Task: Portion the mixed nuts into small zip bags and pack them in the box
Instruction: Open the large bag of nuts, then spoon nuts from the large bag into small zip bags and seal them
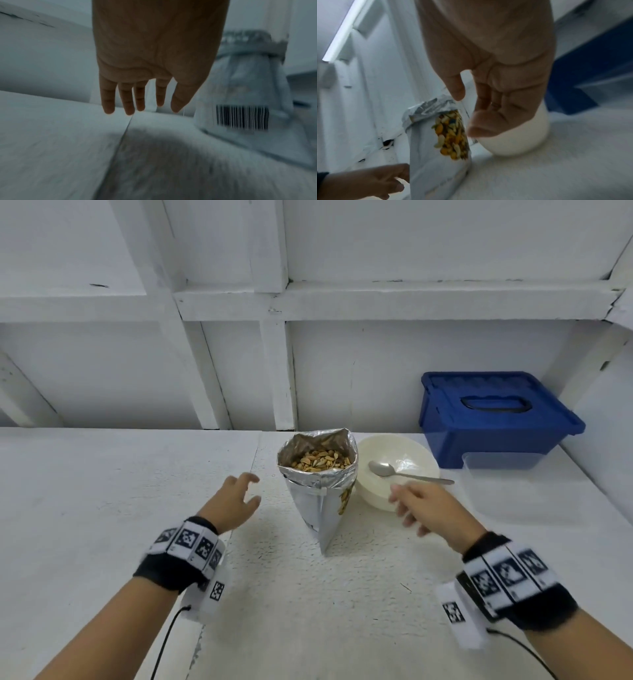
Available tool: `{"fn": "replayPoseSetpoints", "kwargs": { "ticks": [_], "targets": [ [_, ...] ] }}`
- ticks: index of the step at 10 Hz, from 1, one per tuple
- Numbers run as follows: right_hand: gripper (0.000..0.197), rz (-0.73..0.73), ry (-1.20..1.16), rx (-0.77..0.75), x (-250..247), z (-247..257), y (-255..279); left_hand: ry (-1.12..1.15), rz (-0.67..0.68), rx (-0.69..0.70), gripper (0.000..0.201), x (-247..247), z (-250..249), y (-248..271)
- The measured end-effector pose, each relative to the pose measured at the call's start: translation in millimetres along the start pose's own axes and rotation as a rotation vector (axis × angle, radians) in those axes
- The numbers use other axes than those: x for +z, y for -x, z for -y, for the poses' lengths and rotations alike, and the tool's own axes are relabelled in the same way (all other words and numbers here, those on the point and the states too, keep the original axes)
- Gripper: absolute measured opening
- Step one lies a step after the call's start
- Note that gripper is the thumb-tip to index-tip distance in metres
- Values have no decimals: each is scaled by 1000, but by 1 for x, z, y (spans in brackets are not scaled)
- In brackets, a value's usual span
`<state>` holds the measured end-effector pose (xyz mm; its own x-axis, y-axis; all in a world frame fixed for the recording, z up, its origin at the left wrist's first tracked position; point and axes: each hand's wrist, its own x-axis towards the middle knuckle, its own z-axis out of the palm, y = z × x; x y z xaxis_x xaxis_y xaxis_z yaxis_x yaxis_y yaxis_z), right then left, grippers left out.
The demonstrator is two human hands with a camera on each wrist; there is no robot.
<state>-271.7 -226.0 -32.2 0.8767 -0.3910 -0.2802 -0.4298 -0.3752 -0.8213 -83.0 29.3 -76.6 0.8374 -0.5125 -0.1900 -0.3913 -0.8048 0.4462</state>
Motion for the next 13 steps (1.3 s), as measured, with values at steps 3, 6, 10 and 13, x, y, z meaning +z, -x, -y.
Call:
{"fn": "replayPoseSetpoints", "kwargs": {
  "ticks": [3, 6, 10, 13],
  "targets": [
    [64, -76, -771, 375, 11, -51, -22, -321, 230, -138, 75, 50, 23, 2],
    [50, -206, -952, 256, 12, -56, -33, -321, 239, -134, 75, 51, 23, 3],
    [34, -140, -806, 323, 6, -82, 24, -308, 223, -137, 77, 54, 26, -1],
    [22, -714, -390, 63, -11, -74, -2, -299, 220, -132, 78, 54, 28, -1]
  ]
}}
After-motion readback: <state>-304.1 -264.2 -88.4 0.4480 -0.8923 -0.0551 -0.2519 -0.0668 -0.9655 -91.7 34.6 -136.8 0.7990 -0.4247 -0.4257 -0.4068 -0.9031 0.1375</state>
